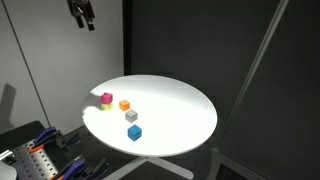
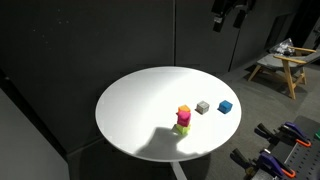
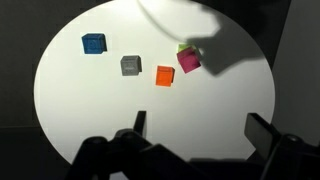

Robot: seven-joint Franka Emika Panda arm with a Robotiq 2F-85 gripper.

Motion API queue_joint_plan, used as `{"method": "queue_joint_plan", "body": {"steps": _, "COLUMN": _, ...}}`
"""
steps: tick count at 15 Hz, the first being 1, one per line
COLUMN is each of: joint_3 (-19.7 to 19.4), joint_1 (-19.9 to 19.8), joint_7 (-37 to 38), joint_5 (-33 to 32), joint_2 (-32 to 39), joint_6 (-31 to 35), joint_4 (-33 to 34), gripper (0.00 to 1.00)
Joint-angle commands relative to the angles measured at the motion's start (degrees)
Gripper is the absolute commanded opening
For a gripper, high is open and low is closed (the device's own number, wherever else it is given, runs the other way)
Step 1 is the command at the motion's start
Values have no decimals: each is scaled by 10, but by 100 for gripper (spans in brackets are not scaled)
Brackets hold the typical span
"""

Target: Put the pink block on the grey block and then put the yellow block on the pink bock

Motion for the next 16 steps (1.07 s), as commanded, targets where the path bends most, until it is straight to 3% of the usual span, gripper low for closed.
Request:
{"method": "queue_joint_plan", "body": {"steps": 1, "joint_3": -34, "joint_1": 4, "joint_7": -26, "joint_5": 35, "joint_2": 45, "joint_6": 34, "joint_4": 26, "gripper": 100}}
{"method": "queue_joint_plan", "body": {"steps": 7, "joint_3": -78, "joint_1": 11, "joint_7": -95, "joint_5": 112, "joint_2": 96, "joint_6": 87, "joint_4": 21, "gripper": 100}}
{"method": "queue_joint_plan", "body": {"steps": 16, "joint_3": -70, "joint_1": -5, "joint_7": -61, "joint_5": 65, "joint_2": 187, "joint_6": 92, "joint_4": 27, "gripper": 100}}
